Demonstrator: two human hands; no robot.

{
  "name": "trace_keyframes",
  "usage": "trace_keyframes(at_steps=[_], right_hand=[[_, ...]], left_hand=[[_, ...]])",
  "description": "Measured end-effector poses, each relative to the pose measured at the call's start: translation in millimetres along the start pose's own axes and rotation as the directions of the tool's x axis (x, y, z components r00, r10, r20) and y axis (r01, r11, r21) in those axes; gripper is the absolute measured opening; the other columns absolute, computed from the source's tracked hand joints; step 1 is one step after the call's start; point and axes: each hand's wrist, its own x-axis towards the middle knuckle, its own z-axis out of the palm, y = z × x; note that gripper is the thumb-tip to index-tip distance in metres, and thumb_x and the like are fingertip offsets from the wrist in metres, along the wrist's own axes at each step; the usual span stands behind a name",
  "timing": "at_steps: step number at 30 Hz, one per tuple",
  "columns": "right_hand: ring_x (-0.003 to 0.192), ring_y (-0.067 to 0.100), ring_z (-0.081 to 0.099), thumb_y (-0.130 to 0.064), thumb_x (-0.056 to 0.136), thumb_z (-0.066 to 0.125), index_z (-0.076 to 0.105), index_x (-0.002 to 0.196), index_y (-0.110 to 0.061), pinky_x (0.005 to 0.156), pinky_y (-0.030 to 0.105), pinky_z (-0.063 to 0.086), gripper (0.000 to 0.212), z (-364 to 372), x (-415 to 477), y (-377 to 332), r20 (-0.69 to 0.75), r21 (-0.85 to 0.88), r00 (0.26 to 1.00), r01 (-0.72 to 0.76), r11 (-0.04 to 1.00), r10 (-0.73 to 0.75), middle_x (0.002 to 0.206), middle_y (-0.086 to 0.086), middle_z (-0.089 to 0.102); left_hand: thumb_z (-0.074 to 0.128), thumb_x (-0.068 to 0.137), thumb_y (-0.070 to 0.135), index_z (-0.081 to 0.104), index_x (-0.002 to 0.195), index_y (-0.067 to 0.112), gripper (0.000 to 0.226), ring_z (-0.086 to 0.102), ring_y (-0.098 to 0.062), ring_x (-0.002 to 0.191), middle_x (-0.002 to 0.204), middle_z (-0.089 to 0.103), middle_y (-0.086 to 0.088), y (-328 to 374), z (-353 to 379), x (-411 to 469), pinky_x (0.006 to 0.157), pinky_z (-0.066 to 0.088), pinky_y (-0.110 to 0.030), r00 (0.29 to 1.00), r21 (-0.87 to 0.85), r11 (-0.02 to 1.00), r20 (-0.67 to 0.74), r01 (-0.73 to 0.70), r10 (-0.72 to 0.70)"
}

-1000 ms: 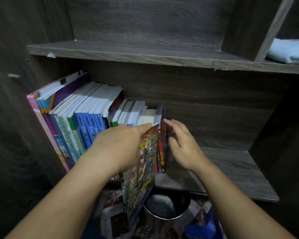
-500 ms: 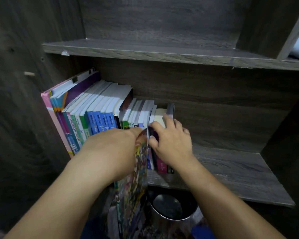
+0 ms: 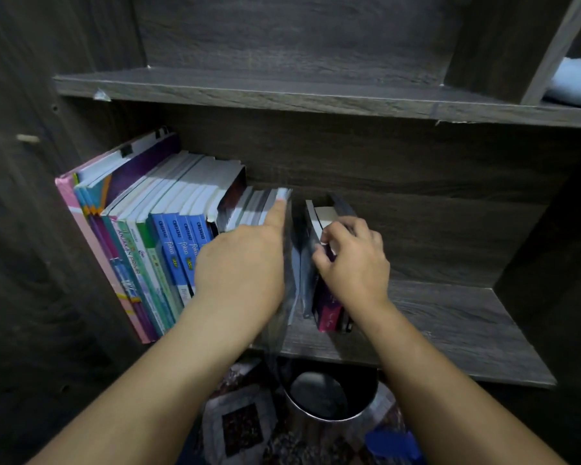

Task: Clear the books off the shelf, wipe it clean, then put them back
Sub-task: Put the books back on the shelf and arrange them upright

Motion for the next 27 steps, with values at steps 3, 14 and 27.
trace_keyframes(at_steps=[3, 14, 27], right_hand=[[0.107, 0.031, 0.048, -0.033, 0.082, 0.067, 0.063, 0.094, -0.022, 0.065, 0.029, 0.035, 0.017, -1.1, -0.6, 1.8, 0.015, 0.015, 1.000, 0.010, 1.000, -0.010, 0.121, -0.003, 0.054], [0.127, 0.019, 0.041, -0.029, 0.085, 0.033, 0.050, 0.128, -0.026, 0.098, 0.035, 0.039, 0.046, -22.4, -3.4, 14.4, 0.128, 0.391, 0.991, -0.095, 0.916, 0.049, 0.149, 0.005, 0.032], [0.074, 0.022, 0.065, -0.034, 0.084, 0.031, 0.059, 0.096, -0.034, 0.068, 0.040, 0.053, 0.030, -22.7, 6.7, 46.2, 0.331, 0.494, 0.884, -0.459, 0.738, 0.329, 0.090, 0.000, 0.066]], left_hand=[[0.052, 0.096, 0.023, -0.006, 0.153, 0.030, 0.082, 0.045, -0.018, 0.058, 0.071, 0.046, 0.000, 10.7, 26.6, 7.2, 0.046, 0.031, -0.030, 0.998, -0.106, 0.994, -0.057, 0.027, -0.033], [0.077, 0.069, 0.052, 0.029, 0.148, 0.018, 0.098, 0.026, -0.031, 0.125, 0.140, 0.031, -0.009, -8.1, 68.3, 20.5, 0.098, 0.029, -0.043, 0.977, 0.035, 0.984, -0.123, -0.174, 0.177], [0.064, 0.068, 0.033, 0.040, 0.141, 0.021, 0.078, 0.035, -0.024, 0.123, 0.135, 0.043, -0.002, 31.4, 74.3, -2.9, 0.097, 0.021, -0.043, 0.938, -0.203, 0.931, -0.231, -0.304, 0.256]])
